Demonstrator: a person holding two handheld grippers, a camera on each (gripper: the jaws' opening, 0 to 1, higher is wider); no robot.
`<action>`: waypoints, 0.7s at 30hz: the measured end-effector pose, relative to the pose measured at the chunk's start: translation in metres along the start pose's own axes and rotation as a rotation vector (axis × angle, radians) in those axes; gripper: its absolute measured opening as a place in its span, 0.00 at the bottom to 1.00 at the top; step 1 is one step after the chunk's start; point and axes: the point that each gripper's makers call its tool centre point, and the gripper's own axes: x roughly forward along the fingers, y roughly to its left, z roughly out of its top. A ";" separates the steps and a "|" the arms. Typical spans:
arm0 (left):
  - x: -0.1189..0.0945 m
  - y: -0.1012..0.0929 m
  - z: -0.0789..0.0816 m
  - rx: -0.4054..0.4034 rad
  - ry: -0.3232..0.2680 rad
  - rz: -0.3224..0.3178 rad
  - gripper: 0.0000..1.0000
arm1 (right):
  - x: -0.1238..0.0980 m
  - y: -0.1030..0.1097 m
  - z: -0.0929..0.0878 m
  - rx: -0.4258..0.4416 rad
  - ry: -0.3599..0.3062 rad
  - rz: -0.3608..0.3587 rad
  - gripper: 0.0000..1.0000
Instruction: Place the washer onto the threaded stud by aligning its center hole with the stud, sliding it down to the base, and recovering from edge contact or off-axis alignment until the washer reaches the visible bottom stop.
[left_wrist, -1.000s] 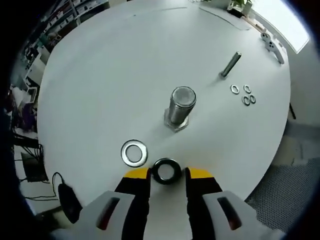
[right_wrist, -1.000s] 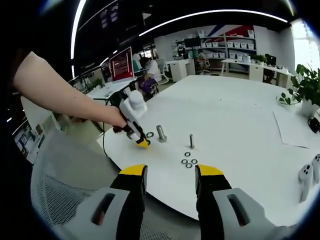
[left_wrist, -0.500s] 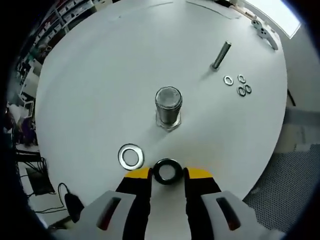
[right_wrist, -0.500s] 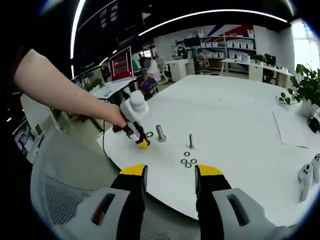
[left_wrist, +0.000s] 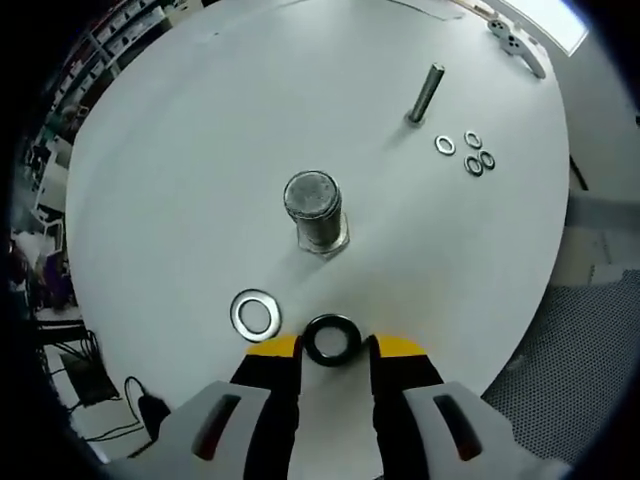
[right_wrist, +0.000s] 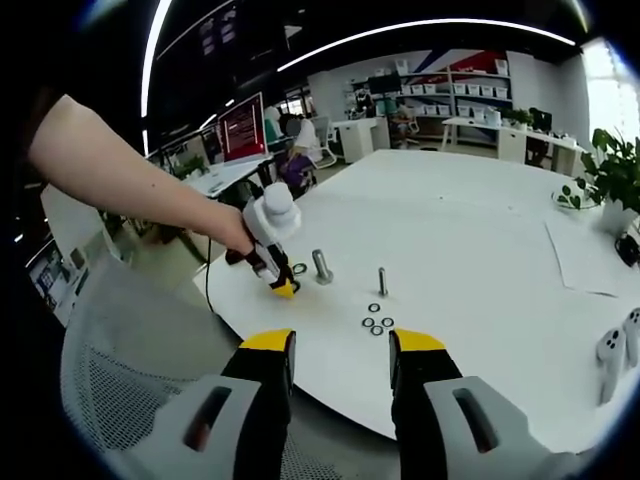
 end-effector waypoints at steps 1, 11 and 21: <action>0.000 0.000 0.000 0.001 0.005 0.001 0.25 | 0.000 0.000 0.000 -0.001 -0.001 0.000 0.40; -0.001 -0.002 0.001 0.003 0.023 0.004 0.21 | 0.000 0.000 0.000 -0.002 0.000 -0.002 0.39; -0.001 -0.001 0.000 -0.004 0.009 0.000 0.21 | 0.000 -0.001 -0.001 -0.004 0.004 -0.004 0.39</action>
